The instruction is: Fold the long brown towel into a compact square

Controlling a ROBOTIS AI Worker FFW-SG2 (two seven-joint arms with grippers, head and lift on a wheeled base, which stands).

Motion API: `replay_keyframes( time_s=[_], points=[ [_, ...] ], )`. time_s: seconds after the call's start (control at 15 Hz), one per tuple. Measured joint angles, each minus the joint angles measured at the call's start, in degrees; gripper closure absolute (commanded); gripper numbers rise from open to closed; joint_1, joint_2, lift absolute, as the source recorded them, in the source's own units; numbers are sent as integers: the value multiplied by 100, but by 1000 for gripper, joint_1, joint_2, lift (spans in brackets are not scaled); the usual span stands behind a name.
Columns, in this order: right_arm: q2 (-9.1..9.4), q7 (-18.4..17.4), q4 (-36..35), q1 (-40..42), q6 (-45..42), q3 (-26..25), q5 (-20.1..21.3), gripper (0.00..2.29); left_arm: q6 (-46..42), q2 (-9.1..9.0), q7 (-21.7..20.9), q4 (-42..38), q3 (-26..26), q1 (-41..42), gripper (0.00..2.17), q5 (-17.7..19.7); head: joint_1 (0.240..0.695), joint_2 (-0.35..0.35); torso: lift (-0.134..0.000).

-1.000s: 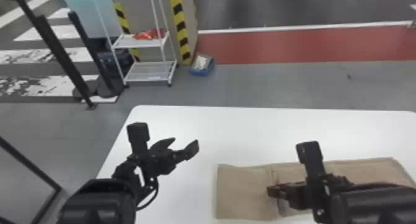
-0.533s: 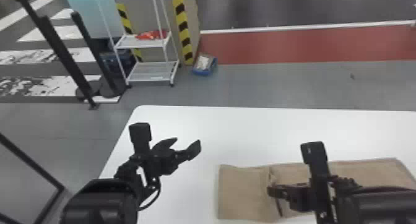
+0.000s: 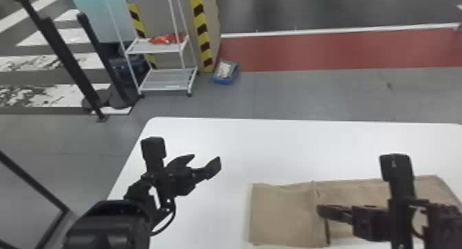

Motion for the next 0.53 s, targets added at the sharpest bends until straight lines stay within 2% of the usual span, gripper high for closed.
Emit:
replay_keyframes(
  time_s=[0.27,0.53],
  points=[
    [0,588,-216,-53,386,-973,-161,1031,49,-4,18,-3,-16,-5,157,-37,695,75,0],
    [0,1073,-744,10,962,-1750,-240,1031,65,-10,60,-9,-47,5,157,-51,695,21,0]
  ],
)
